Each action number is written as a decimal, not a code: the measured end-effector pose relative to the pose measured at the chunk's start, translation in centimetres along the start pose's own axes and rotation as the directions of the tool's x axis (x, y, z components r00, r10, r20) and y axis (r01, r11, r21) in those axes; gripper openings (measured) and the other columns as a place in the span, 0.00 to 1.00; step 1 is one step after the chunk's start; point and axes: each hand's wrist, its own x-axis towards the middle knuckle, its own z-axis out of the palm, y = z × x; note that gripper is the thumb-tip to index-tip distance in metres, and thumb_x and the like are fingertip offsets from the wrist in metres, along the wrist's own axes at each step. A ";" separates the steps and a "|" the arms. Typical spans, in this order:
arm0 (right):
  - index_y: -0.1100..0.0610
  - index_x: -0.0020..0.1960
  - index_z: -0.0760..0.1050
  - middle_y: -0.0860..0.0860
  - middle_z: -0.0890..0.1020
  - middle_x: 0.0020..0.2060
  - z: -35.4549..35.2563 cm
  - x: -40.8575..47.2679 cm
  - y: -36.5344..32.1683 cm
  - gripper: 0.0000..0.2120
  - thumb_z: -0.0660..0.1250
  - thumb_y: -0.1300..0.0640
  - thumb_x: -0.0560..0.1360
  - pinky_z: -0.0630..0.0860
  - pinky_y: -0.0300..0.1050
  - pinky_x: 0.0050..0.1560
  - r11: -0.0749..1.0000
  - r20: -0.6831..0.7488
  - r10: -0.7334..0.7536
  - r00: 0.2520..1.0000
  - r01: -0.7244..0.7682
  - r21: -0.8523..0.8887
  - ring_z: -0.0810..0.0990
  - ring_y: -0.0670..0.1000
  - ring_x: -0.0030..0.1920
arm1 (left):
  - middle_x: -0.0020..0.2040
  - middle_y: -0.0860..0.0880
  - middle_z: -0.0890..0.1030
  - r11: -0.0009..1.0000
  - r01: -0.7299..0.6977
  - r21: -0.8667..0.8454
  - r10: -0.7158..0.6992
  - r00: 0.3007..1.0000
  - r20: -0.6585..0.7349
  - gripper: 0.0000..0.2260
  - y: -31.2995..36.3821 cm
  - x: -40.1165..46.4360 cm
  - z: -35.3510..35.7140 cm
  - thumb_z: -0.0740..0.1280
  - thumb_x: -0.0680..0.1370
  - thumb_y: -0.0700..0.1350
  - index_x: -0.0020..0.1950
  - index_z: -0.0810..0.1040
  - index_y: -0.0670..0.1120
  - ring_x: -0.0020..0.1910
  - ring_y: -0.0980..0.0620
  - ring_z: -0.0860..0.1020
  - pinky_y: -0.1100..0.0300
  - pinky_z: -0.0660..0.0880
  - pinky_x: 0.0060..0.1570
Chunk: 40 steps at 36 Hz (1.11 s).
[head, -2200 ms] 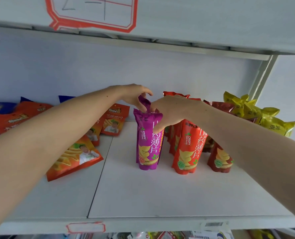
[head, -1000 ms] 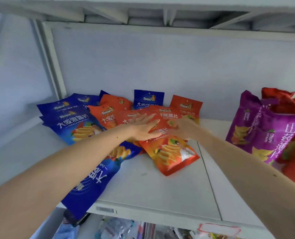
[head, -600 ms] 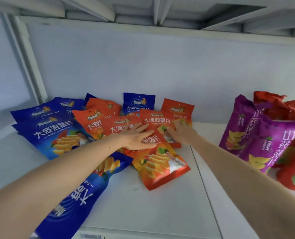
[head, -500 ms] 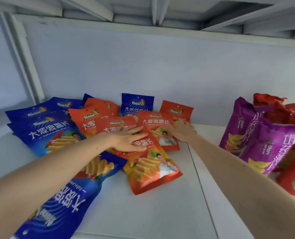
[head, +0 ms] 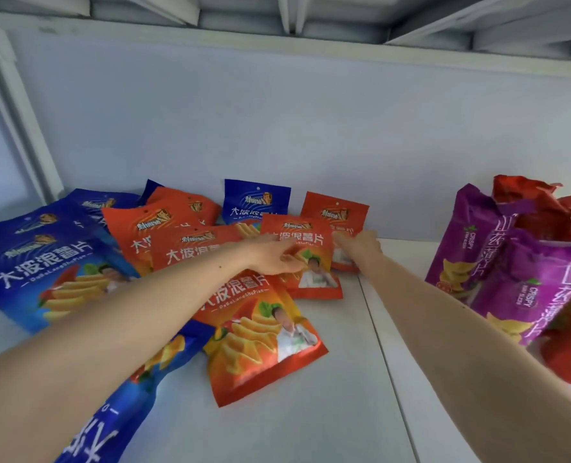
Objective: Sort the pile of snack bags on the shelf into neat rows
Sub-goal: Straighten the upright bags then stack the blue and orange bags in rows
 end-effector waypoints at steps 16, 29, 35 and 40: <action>0.61 0.60 0.77 0.60 0.84 0.52 -1.4 -0.8 0.3 0.34 0.83 0.64 0.56 0.80 0.62 0.51 0.810 0.295 -0.131 0.946 -0.069 0.582 0.84 0.61 0.49 | 0.79 0.44 0.50 0.917 -0.022 -0.399 -0.014 0.996 -0.088 0.30 3.1 1.9 1.1 0.63 0.76 0.64 0.76 0.57 0.63 0.77 0.38 0.51 0.40 0.54 0.74; 0.52 0.65 0.71 0.47 0.83 0.52 -6.1 -2.3 -1.2 0.32 0.80 0.55 0.65 0.81 0.40 0.41 0.773 0.059 -0.390 0.919 0.292 0.563 0.84 0.48 0.49 | 0.53 0.46 0.85 -0.054 -0.117 -0.992 -0.280 0.955 -0.098 0.30 4.1 6.0 0.1 0.83 0.61 0.44 0.61 0.79 0.46 0.51 0.46 0.84 0.45 0.79 0.57; 0.50 0.66 0.69 0.47 0.82 0.55 -3.6 -1.7 1.1 0.38 0.79 0.41 0.62 0.82 0.50 0.51 0.860 0.036 -0.280 0.959 0.234 0.454 0.83 0.48 0.51 | 0.50 0.43 0.85 -0.209 -0.134 -0.969 -0.455 0.890 -0.025 0.23 6.1 8.8 1.4 0.82 0.63 0.39 0.55 0.80 0.42 0.47 0.45 0.84 0.45 0.81 0.51; 0.55 0.68 0.64 0.51 0.78 0.57 -2.5 -1.5 1.6 0.36 0.78 0.48 0.67 0.79 0.52 0.57 0.859 -0.011 -0.218 0.976 0.197 0.472 0.81 0.52 0.54 | 0.49 0.44 0.85 -0.260 -0.079 -0.962 -0.504 0.861 0.066 0.24 6.5 10.4 2.5 0.83 0.62 0.45 0.54 0.79 0.45 0.45 0.43 0.84 0.43 0.81 0.50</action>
